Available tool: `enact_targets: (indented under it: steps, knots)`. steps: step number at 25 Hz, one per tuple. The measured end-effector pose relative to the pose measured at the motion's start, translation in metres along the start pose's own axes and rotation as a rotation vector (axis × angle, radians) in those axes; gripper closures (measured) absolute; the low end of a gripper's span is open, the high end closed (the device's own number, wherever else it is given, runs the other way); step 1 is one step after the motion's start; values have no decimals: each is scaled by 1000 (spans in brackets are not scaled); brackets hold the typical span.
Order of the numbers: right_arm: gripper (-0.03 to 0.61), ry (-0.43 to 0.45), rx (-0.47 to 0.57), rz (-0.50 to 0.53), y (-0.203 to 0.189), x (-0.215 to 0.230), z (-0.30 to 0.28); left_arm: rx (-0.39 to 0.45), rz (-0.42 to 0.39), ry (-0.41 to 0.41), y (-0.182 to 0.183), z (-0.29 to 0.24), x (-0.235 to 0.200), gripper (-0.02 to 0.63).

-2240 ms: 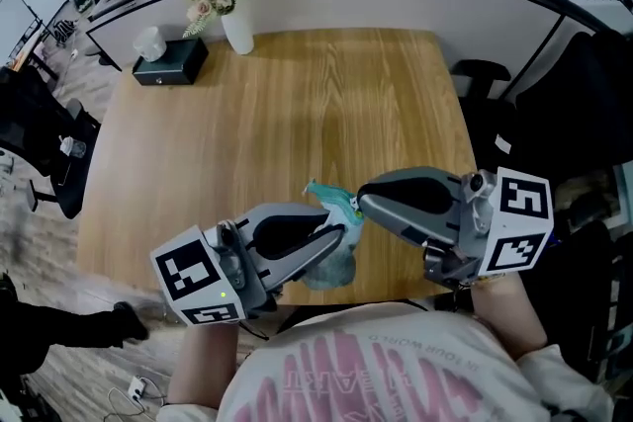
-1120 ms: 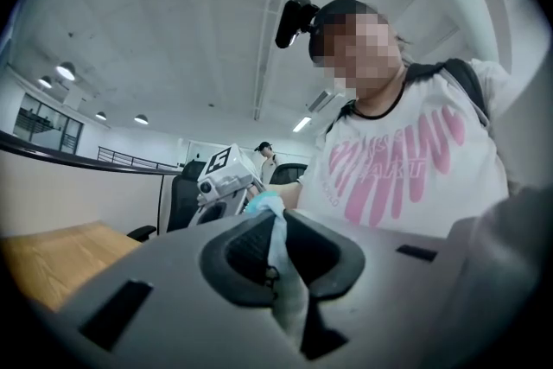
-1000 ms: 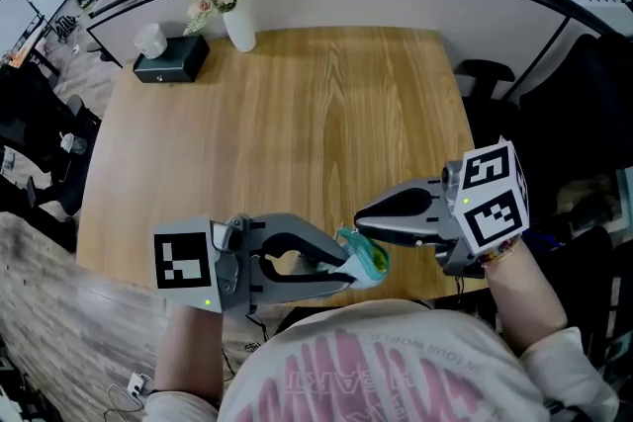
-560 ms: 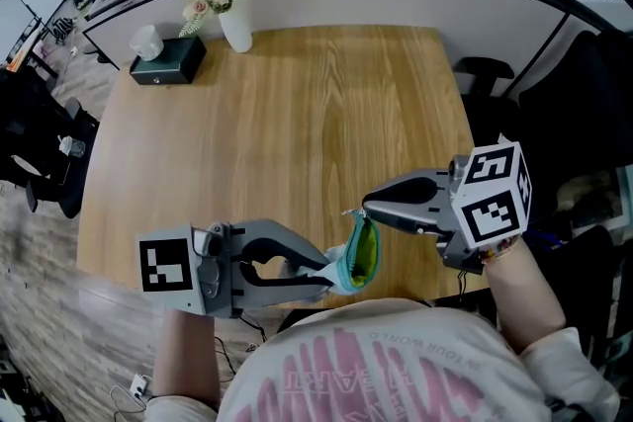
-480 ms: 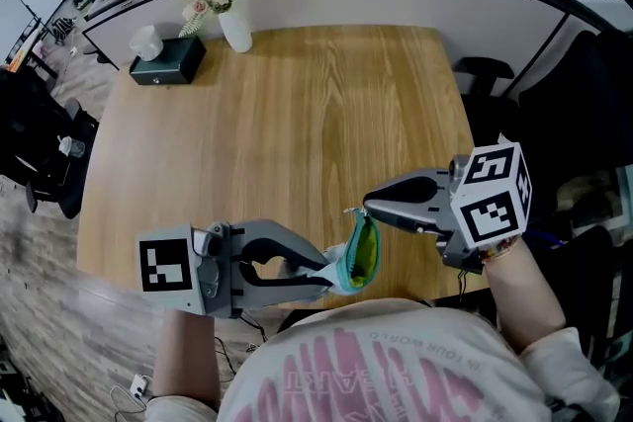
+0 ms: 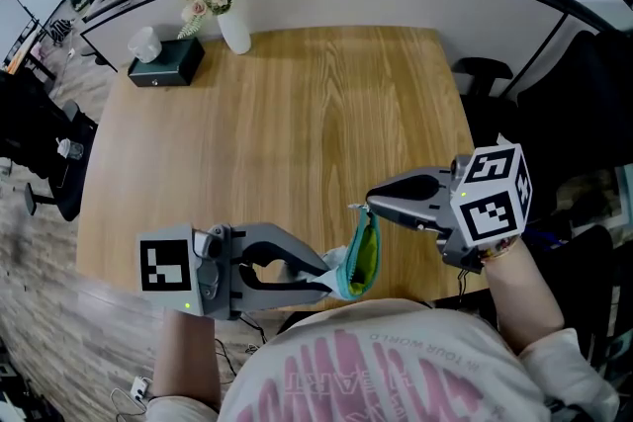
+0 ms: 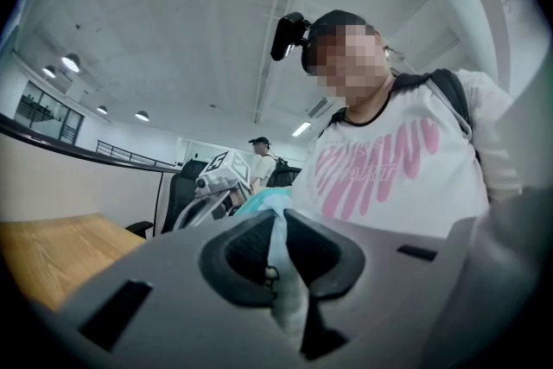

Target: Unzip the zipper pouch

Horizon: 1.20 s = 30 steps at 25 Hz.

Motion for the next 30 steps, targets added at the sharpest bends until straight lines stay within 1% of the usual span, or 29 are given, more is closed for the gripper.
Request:
enact_targets:
  steps: [7,11,16,19,23,27,30]
  knots:
    - [575,-15,16,-14,2,6,2,-5,-11,-14,-1,0,-2,575]
    - [574,-37,31,-16,2,9,3,8,-10,-19,2,-1,-1,575]
    - [572,-54,64,-25,5,13,2,-15,-4,-12,-2,-1,0,575]
    - [569,-103,101,-25,9,23,-2,-46,12,33,-11,3,-6,575]
    - [569,-201,153,-6,16,39,-11,-77,69,148,-29,16,-19,575]
    - [568,-244,163,0,20,53,-24,-94,114,194,-46,29,-26,575]
    - [561,-254,159,1,24,60,-35,-95,135,205,-53,33,-28,575]
Point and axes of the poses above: the fingertips, and each gripper's own axes: z backward along the fingers, x to its right, y out of its top, the point moved 5 cm from there along z, backward along the fingers, and after that the axes turned 14 degrees about -z, right-handed, at the moved point
